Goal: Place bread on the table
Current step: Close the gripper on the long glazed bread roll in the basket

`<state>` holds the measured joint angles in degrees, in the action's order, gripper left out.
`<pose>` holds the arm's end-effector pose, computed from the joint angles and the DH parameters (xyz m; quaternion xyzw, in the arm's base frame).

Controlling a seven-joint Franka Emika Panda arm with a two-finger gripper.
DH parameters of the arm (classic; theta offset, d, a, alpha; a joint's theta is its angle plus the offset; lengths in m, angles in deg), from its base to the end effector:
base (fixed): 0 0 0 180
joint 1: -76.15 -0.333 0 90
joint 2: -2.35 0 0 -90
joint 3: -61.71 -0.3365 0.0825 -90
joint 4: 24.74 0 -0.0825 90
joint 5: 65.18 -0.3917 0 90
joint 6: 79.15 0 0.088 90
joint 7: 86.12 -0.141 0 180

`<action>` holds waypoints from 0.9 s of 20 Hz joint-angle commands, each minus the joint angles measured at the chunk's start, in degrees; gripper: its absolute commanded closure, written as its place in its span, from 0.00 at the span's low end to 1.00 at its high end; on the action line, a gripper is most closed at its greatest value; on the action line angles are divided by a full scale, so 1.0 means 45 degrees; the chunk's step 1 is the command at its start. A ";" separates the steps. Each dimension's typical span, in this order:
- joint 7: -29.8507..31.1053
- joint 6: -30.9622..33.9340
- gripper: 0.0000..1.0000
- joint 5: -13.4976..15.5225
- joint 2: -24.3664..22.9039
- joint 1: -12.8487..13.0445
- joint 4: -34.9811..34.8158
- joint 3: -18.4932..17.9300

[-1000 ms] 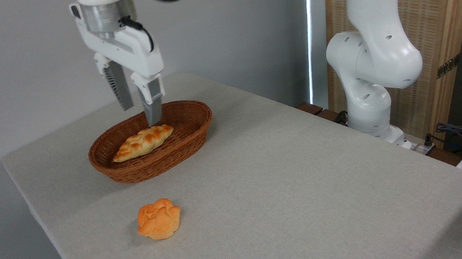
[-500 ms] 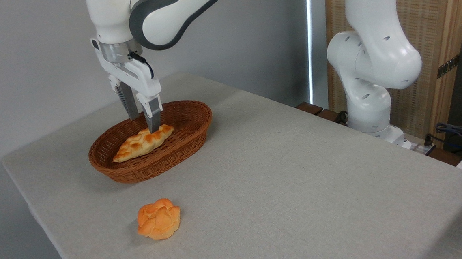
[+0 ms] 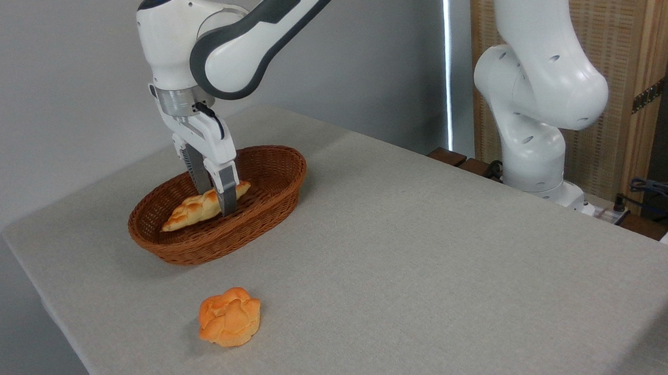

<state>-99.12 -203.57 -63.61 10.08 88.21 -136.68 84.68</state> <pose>0.4992 -0.3450 0.4063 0.9158 -0.3970 0.0385 0.0460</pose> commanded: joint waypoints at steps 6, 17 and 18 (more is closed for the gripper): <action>0.0175 -0.0242 0.49 0.0351 -0.0134 0.0053 -0.0145 -0.0044; 0.0313 -0.0222 0.66 0.1486 -0.0213 -0.0083 -0.0106 -0.0142; 0.0332 -0.0222 0.66 0.1487 -0.0213 -0.0083 -0.0106 -0.0162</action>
<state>-98.38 -203.63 -57.95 9.92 87.58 -136.56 84.44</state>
